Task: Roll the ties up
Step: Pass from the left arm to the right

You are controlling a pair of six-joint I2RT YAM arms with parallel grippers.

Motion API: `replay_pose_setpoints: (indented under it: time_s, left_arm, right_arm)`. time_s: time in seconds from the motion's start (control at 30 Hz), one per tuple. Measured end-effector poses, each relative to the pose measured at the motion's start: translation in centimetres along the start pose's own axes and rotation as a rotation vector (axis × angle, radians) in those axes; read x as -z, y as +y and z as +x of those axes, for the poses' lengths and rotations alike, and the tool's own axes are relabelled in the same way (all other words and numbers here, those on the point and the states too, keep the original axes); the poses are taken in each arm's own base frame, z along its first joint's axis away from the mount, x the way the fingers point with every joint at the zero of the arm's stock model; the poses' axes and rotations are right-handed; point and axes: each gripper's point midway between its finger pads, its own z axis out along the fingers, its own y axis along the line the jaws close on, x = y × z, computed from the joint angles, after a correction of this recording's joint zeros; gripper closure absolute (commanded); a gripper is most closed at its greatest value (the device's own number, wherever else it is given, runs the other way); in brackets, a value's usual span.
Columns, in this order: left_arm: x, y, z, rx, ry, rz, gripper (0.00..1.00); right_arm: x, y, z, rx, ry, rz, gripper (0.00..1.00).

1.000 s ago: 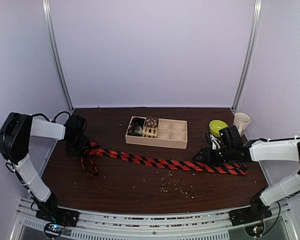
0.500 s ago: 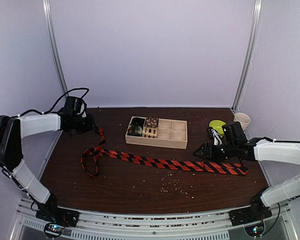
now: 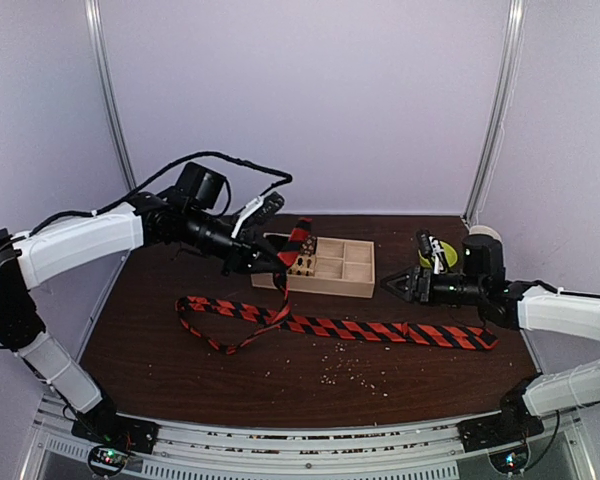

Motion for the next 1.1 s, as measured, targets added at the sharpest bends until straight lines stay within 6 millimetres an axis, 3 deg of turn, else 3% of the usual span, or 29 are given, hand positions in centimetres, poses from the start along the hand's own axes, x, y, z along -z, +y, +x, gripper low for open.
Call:
replay_pose_setpoints:
  time_s: [0.13,0.27,0.5,0.6,0.73,0.83,0.93,1.03,1.1]
  left_arm:
    - [-3.0,-1.9,2.0,-0.029,0.064,0.162,1.00]
    - [-5.4,-4.5,3.4,-0.047,0.106,0.303,1.00]
    - [-7.7,-9.8,2.4,-0.155,0.128,0.503,1.00]
    - [-7.8,-10.9,2.1,-0.185,0.133,0.540,0.99]
    - [-8.1,-11.6,2.1,-0.206,0.146,0.573,0.99]
    - [-8.2,-11.6,2.6,-0.198,0.163,0.583,0.99]
    - [-8.3,-11.6,3.1,-0.191,0.174,0.589,0.98]
    - [-8.3,-11.6,3.3,-0.189,0.180,0.591,0.98]
    - [-8.3,-11.5,3.3,-0.189,0.181,0.591,0.94]
  right_arm:
    - [0.0,0.8,1.3,0.009,0.019,-0.059,0.24]
    - [-0.4,2.9,2.5,0.045,0.053,-0.137,0.22]
    - [-1.4,6.6,3.7,0.103,0.116,-0.270,0.08]
    - [-2.1,8.6,4.5,0.121,0.162,-0.338,0.10]
    - [-2.4,11.4,5.6,0.136,0.204,-0.448,0.23]
    - [-2.1,13.4,5.8,0.140,0.214,-0.522,0.39]
    - [-1.7,14.7,5.6,0.139,0.207,-0.569,0.64]
    - [-1.0,15.5,5.1,0.152,0.188,-0.596,0.98]
    - [-0.5,16.0,4.8,0.158,0.179,-0.609,1.00]
